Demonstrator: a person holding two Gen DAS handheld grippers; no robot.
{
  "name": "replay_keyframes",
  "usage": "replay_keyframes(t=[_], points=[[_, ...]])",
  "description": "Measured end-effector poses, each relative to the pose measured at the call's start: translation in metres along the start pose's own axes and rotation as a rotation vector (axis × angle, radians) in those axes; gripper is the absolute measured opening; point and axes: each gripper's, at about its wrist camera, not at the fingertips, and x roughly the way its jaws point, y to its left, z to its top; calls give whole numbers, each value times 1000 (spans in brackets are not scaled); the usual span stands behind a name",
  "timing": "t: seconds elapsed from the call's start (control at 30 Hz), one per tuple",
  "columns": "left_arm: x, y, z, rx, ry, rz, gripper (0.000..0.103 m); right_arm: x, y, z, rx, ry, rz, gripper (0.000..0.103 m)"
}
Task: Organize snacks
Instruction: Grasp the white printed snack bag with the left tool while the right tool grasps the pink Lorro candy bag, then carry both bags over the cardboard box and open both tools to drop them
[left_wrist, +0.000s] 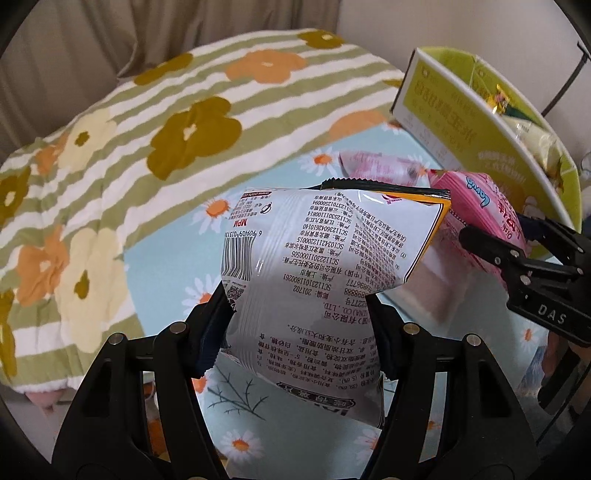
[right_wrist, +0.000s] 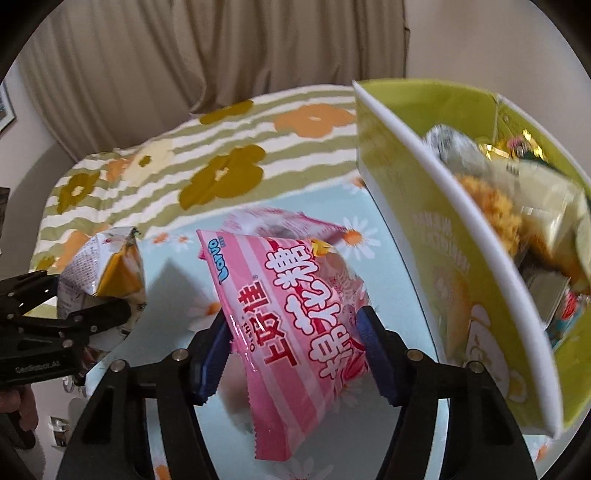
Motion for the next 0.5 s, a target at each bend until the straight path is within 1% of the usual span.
replay_keyframes(t=[0.13,0.27,0.37,0.5], points=[[-27,-5,9,-21,-48,27,63,-28,1,13,-11,-62,63,60],[-55,-18,20,-43,-98,53,63,-67,-4,31,-27,-141,143,60],[-76,-35,30,-59,-137,72,63,-97,-15,48,-57,-207,197,59],[-99,-69,45,-84,-189,87,63,-138,-45,70,-91,-287,255,59]])
